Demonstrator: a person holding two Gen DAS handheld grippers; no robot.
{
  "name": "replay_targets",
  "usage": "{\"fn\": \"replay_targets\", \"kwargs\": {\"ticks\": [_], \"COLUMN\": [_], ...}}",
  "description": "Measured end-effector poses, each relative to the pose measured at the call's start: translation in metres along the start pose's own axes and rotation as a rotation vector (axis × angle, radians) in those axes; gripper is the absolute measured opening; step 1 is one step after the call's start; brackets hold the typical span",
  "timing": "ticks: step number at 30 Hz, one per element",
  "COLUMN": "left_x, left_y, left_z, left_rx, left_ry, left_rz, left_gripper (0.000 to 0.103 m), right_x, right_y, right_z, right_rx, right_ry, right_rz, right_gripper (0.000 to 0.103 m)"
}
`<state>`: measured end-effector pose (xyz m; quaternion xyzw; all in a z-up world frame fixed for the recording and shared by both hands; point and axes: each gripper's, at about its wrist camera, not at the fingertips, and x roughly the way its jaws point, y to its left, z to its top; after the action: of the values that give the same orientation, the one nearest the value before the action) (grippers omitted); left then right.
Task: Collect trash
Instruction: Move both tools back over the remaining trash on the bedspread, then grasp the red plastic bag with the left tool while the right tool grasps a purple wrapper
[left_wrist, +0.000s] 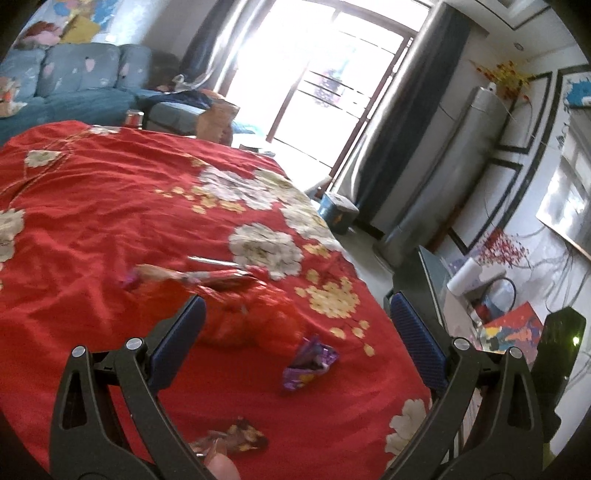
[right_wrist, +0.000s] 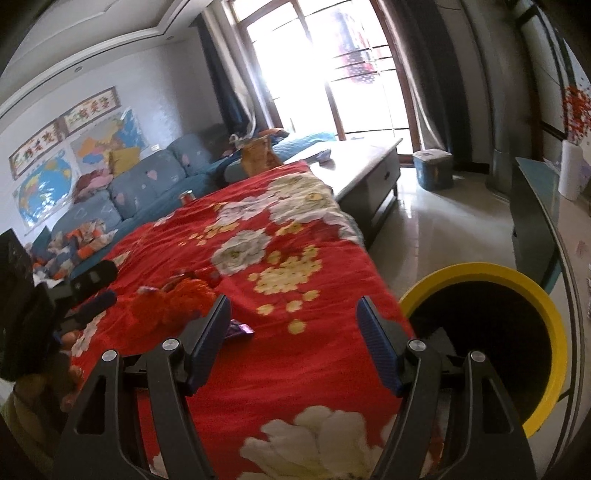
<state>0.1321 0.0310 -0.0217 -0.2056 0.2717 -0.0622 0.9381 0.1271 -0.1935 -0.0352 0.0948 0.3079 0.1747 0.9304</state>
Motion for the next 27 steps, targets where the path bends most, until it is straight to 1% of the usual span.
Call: {"fn": "replay_targets", "kwargs": {"ticks": [11, 17, 19, 20, 22, 23, 25, 27], "left_x": [-0.005, -0.002, 0.0, 0.002, 0.006, 0.009, 0.013, 0.016], "left_y": [0.045, 0.073, 0.08, 0.084, 0.09, 0.092, 0.095, 0.097], "left_z": [0.004, 0.001, -0.001, -0.002, -0.003, -0.004, -0.006, -0.009], "left_rx": [-0.072, -0.108, -0.114, -0.116, -0.122, -0.126, -0.128, -0.129], "left_ry": [-0.016, 0.01, 0.024, 0.036, 0.054, 0.066, 0.081, 0.094], "left_rz": [0.077, 0.127, 0.134, 0.136, 0.135, 0.129, 0.116, 0.098], "left_gripper": [0.092, 0.09, 0.082, 0.08, 0.07, 0.069, 0.062, 0.06], "right_x": [0.019, 0.035, 0.041, 0.045, 0.051, 0.055, 0.061, 0.066], "right_y": [0.04, 0.055, 0.059, 0.06, 0.063, 0.064, 0.066, 0.069], "right_z": [-0.001, -0.003, -0.004, -0.004, -0.006, -0.006, -0.007, -0.009], "right_rx": [-0.073, -0.108, -0.115, -0.119, -0.128, -0.131, -0.138, -0.148], "right_ry": [0.042, 0.077, 0.094, 0.102, 0.119, 0.126, 0.145, 0.156], "right_rz": [0.074, 0.098, 0.106, 0.108, 0.112, 0.113, 0.118, 0.117], "right_gripper": [0.068, 0.068, 0.067, 0.067, 0.065, 0.063, 0.059, 0.057]}}
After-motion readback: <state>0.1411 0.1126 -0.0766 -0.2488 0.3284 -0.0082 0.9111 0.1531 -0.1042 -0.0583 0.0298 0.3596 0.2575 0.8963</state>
